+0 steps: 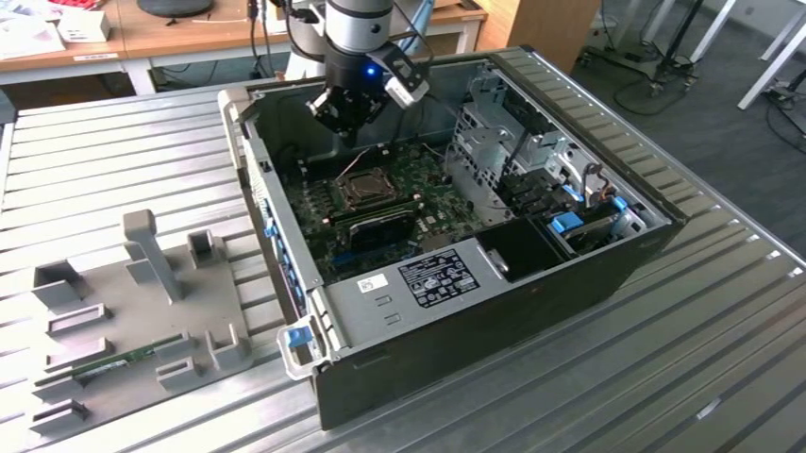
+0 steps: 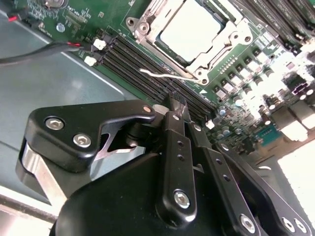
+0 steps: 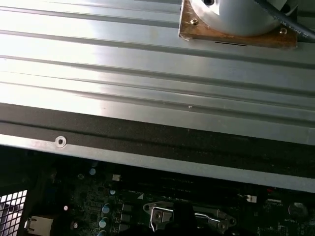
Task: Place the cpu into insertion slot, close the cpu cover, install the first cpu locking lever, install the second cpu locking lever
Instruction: 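Install the first cpu locking lever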
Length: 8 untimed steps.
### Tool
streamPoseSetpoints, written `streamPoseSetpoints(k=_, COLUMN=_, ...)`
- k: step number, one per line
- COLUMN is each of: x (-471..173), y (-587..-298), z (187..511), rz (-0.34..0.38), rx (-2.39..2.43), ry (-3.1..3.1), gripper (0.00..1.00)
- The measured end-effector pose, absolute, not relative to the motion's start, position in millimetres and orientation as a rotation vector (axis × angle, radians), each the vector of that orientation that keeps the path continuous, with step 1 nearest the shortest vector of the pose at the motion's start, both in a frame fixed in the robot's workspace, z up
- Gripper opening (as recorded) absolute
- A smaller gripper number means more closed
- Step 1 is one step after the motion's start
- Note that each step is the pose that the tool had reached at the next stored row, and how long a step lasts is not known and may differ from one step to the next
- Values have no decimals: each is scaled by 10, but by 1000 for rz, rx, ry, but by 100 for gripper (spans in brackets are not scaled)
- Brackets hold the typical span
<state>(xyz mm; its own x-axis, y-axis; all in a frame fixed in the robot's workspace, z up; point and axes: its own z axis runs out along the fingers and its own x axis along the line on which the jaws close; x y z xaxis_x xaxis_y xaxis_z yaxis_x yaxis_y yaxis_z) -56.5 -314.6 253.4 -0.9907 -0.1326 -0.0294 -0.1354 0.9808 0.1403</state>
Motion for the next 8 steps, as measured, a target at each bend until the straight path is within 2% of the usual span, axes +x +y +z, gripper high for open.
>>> streamPoseSetpoints(k=8, x=-582, y=-3153, z=2518, rz=236, rx=-247, ry=3093, gripper=10)
